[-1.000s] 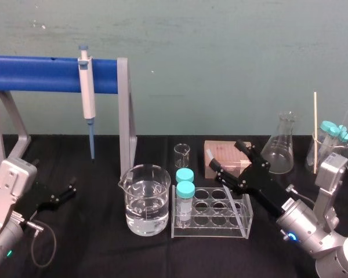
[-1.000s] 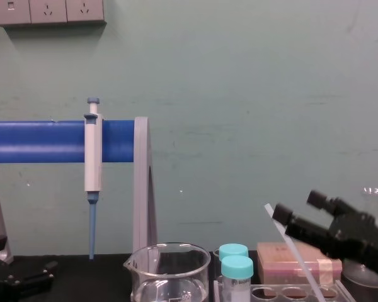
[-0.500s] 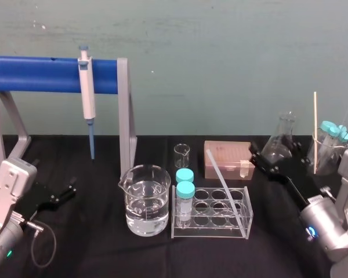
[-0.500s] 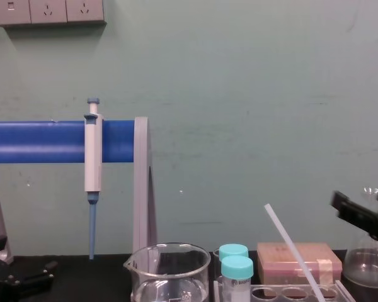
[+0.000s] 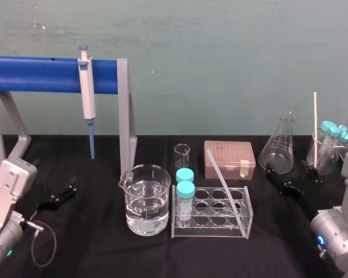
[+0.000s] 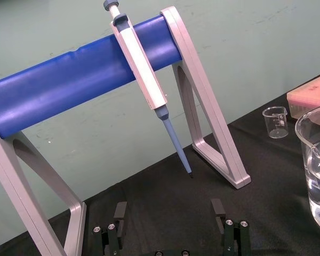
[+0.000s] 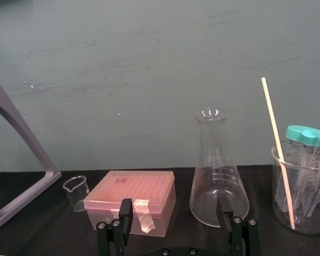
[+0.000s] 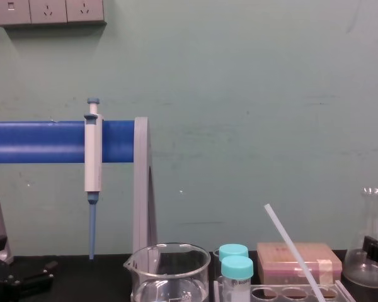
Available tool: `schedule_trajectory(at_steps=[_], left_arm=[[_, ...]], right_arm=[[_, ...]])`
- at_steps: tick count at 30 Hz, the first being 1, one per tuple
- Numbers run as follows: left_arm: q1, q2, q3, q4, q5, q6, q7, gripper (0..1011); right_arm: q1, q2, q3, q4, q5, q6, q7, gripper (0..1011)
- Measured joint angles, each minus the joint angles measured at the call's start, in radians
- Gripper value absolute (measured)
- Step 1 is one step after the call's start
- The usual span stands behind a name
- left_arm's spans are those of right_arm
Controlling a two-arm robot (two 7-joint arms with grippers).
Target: Pick up the stirring rod with one hand, then place it down.
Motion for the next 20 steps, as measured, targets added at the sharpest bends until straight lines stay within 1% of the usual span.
schedule_trajectory(at_steps=[20], left_arm=[[0.000, 0.000, 0.000, 0.000, 0.000, 0.000, 0.000, 1000]], right_arm=[[-0.002, 0.002, -0.001, -0.004, -0.003, 0.004, -0.007, 1003]])
